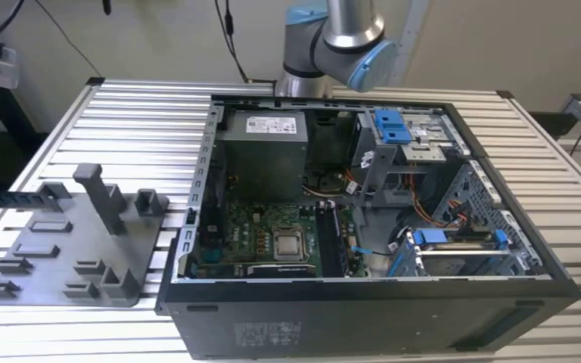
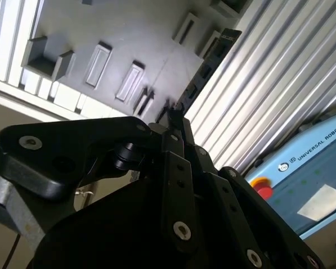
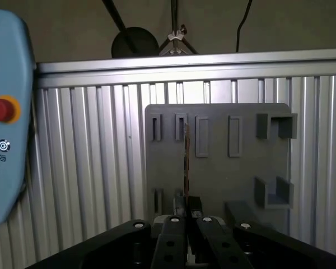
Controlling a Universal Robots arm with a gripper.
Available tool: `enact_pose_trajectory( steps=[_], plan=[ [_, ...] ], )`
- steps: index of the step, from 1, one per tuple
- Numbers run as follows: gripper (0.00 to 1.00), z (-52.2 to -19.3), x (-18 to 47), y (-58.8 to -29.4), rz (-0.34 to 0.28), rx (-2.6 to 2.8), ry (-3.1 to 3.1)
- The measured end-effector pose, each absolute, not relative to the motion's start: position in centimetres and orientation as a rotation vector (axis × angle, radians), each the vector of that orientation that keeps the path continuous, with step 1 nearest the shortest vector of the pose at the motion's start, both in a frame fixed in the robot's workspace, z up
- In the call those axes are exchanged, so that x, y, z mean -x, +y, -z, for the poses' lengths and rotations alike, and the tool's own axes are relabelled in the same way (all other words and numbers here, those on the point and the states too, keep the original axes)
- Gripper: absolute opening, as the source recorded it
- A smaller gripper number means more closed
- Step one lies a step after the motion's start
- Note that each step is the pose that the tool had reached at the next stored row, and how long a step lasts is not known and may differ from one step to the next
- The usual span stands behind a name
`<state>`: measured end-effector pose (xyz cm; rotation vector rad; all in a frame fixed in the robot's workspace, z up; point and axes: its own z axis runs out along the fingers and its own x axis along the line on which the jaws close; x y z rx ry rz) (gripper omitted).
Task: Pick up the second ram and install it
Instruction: 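Pick up the second ram and move it above second insertion slot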
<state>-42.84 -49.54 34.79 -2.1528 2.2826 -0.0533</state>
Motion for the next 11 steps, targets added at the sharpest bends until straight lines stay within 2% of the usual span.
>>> enact_pose_trajectory(
  steps=[11],
  plan=[
    [0.14, -36.2, 42.8, -49.5, 0.053, 2.153, 2.283]
  ],
)
